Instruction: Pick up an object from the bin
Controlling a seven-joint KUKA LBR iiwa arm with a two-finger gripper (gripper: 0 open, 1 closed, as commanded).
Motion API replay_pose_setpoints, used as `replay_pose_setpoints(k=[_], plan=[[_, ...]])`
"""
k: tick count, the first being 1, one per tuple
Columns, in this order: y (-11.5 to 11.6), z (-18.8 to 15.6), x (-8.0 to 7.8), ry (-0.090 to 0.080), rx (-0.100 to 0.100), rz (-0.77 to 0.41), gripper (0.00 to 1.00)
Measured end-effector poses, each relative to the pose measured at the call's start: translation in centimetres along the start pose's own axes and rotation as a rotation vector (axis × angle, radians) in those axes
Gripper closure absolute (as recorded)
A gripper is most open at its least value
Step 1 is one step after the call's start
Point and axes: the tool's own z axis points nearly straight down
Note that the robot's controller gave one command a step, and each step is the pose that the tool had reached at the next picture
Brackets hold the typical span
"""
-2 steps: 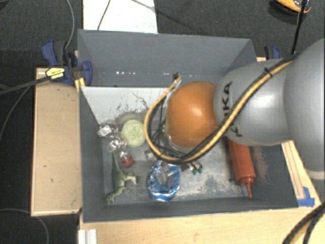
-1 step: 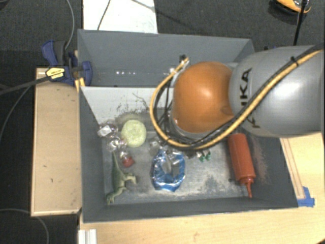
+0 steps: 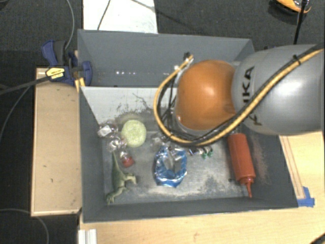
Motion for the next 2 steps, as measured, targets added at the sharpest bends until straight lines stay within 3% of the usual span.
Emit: replay_pose_setpoints(k=[1,2], plan=[[0.0,-1.1,0.7,0.031,-0.007,0.001,1.00],[0.0,-7.6,-0.4,0.012,-0.003,-0.007,1.00]])
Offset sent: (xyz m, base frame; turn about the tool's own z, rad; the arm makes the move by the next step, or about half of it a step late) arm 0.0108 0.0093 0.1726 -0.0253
